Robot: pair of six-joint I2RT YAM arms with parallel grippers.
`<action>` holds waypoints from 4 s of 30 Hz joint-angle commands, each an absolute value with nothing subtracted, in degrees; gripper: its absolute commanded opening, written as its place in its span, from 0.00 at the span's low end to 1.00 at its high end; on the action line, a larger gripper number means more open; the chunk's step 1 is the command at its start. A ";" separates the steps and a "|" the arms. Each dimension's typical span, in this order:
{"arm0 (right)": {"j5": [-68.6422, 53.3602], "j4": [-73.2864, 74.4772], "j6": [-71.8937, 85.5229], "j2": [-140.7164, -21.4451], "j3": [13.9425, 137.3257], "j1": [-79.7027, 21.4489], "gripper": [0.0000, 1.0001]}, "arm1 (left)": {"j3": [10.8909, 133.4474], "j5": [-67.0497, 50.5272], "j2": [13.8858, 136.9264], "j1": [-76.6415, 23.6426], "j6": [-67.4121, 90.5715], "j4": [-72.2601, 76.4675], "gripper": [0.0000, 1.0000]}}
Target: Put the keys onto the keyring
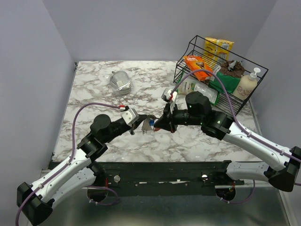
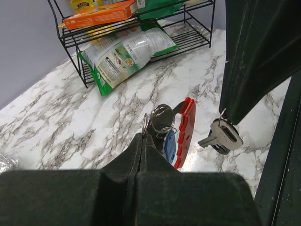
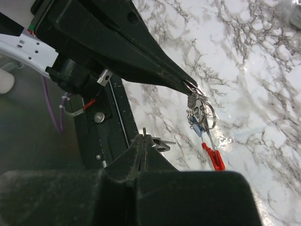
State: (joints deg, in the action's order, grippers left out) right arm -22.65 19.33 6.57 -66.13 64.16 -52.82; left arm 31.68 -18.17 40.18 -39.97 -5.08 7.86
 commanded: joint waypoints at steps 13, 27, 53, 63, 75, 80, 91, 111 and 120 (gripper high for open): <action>-12.83 13.18 18.28 -66.44 62.84 -53.00 0.00 | 30.85 -11.16 40.87 -45.52 -8.61 12.39 0.00; -6.68 15.82 20.21 -65.39 63.72 -53.00 0.00 | 29.97 -8.17 38.58 -47.99 -10.37 13.36 0.00; -10.19 16.35 19.95 -67.15 65.48 -53.00 0.00 | 30.94 -4.22 40.17 -52.21 -13.45 11.78 0.00; -10.72 16.52 20.13 -67.15 64.69 -53.00 0.01 | 30.15 -3.69 38.76 -52.38 -13.36 13.71 0.00; -10.28 16.52 20.04 -66.80 63.98 -52.91 0.00 | 29.00 -4.13 37.70 -52.38 -12.83 14.94 0.00; -10.90 16.26 20.21 -66.88 64.16 -52.91 0.00 | 29.27 -3.96 38.06 -52.38 -12.83 14.94 0.00; -14.41 14.68 21.53 -66.80 63.63 -52.91 0.01 | 29.09 -3.34 38.76 -52.47 -12.57 15.47 0.00; -17.22 13.89 21.27 -68.03 63.72 -52.91 0.00 | 29.71 -2.99 40.34 -52.65 -12.04 15.91 0.00; -18.98 13.97 21.01 -69.52 63.90 -53.00 0.01 | 29.97 -2.81 40.61 -52.82 -12.04 16.00 0.00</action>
State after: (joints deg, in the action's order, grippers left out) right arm -15.53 15.00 21.02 -68.77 63.53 -52.75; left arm 29.17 -4.21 40.58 -52.53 -12.36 13.02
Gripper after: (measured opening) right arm 0.011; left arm 0.010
